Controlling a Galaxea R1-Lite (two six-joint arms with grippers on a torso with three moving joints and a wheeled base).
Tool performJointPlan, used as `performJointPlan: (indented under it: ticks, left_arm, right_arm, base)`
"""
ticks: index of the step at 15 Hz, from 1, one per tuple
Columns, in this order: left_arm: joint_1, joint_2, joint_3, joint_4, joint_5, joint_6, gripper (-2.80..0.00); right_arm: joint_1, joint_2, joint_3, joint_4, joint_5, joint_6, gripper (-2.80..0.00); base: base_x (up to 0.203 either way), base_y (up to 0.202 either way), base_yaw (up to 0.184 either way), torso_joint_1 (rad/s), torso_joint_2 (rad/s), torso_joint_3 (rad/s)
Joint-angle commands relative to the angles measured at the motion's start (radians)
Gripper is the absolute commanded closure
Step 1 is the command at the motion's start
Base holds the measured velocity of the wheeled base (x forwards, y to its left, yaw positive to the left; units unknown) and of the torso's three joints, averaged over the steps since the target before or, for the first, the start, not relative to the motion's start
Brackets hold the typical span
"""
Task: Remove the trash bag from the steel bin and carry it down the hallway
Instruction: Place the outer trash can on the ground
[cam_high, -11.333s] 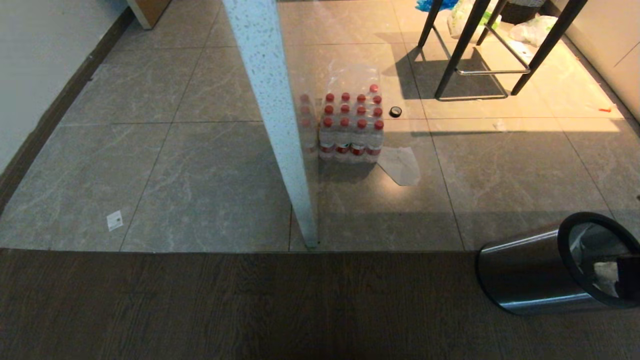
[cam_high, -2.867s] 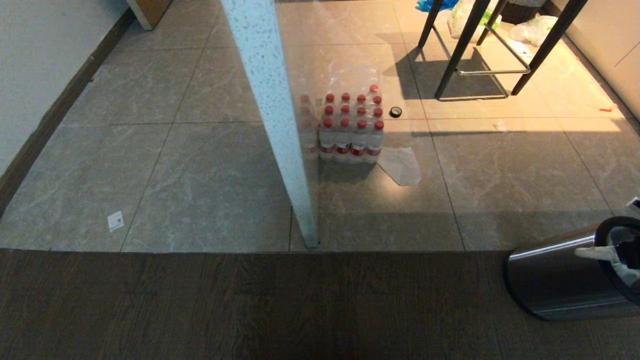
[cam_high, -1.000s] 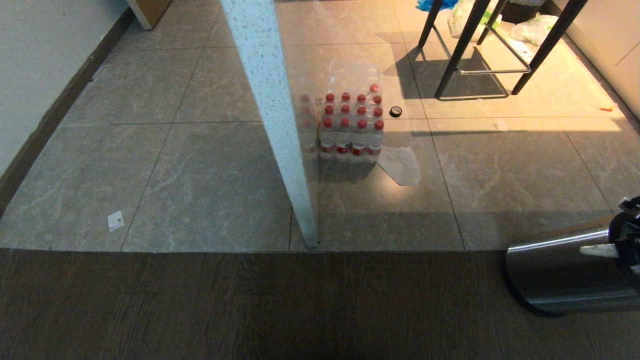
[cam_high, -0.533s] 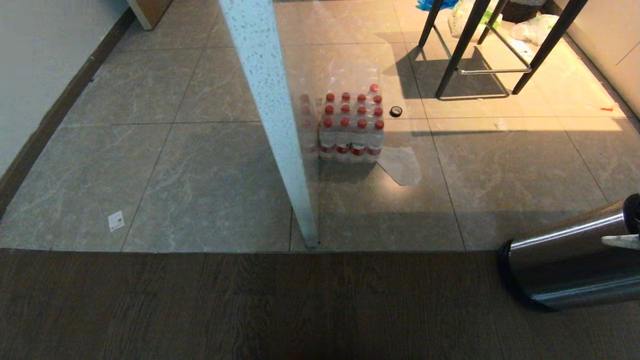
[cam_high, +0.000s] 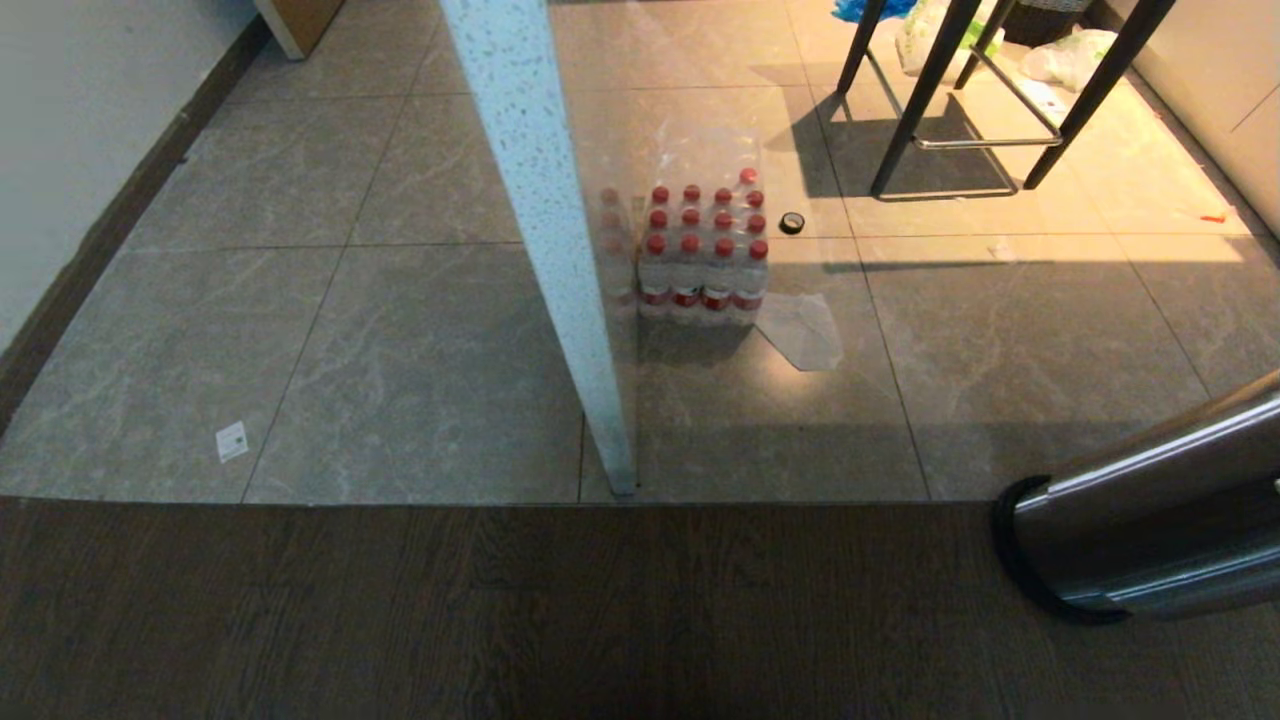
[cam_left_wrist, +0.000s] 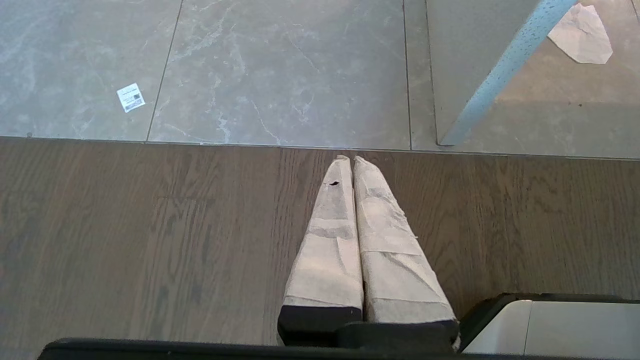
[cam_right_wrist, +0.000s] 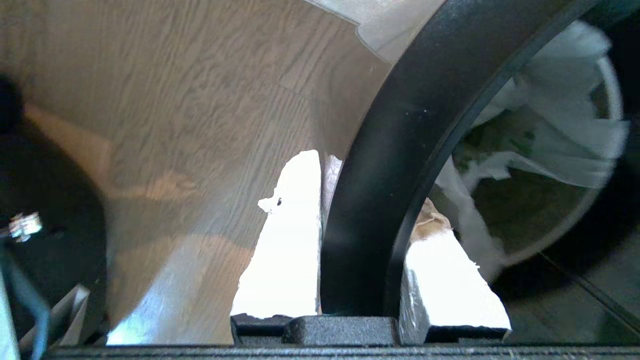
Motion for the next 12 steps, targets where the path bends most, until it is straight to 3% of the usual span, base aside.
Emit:
performJointPlan:
  ticks: [1, 9, 12]
  left_arm:
    - [0.0, 0.0, 0.0, 0.0, 0.0, -0.001, 0.0]
    - [0.0, 0.0, 0.0, 0.0, 0.0, -0.001, 0.0]
    - [0.0, 0.0, 0.0, 0.0, 0.0, -0.001, 0.0]
  right_arm:
    - [-0.012, -0.063, -0.013, 0.016, 0.004, -0.014, 0.0]
    - [-0.031, -0.209, -0.026, 0.054, 0.002, -0.022, 0.0]
    - [-0.051, -0.246, -0.027, 0.055, 0.002, -0.065, 0.0]
  base:
    - [0.0, 0.0, 0.0, 0.0, 0.0, 0.0]
    - [0.0, 0.0, 0.0, 0.0, 0.0, 0.0]
    - [0.0, 0.0, 0.0, 0.0, 0.0, 0.0]
